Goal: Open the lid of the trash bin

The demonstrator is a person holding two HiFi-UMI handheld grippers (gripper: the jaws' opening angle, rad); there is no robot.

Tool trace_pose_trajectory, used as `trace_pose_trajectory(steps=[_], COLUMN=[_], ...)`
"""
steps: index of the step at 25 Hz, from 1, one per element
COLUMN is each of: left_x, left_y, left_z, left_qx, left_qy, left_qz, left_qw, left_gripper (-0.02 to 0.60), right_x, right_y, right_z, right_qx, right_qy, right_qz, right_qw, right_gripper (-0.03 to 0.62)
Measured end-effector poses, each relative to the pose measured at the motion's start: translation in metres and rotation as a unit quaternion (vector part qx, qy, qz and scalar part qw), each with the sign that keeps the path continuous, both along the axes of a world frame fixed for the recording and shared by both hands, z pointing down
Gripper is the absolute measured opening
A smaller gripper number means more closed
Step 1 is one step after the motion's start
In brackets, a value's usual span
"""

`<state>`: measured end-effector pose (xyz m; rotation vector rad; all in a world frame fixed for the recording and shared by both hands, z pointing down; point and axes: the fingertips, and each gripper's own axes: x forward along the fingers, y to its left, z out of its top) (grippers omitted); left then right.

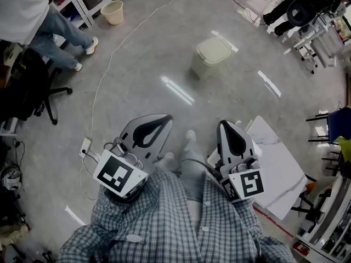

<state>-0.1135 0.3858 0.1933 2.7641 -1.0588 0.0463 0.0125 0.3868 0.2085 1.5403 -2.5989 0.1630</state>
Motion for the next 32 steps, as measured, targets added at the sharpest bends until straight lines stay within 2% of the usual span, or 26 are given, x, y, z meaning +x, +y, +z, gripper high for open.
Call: trace_pose_trajectory(steps=[9,22,32], left_x=[0.016,0.067,0.094], left_y=[-0.038,-0.104,-0.138], left_z=[0.002,-0.001,-0.001], left_qx=[-0.007,-0.025,-0.017], left_qy=[-0.004,-0.011,-0.032], left_qz=[-0.027,-0.052,-0.069], left_qw=[0.9996,0.9983,0.997], left_gripper=[0.005,0.005,0.005], right_x=[0.018,0.057,0.083], right_y=[-0.042,-0.122,-0.158], right_z=[0.01,0.011,0.022], right_qx=[-0.019,-0.034,-0.056], right_qy=[-0.003,-0.013,-0.007], right_qz=[-0.024,-0.065,-0.085], right_qw=[1.0,0.997,0.995], right_gripper=[0.018,0.018,0.018])
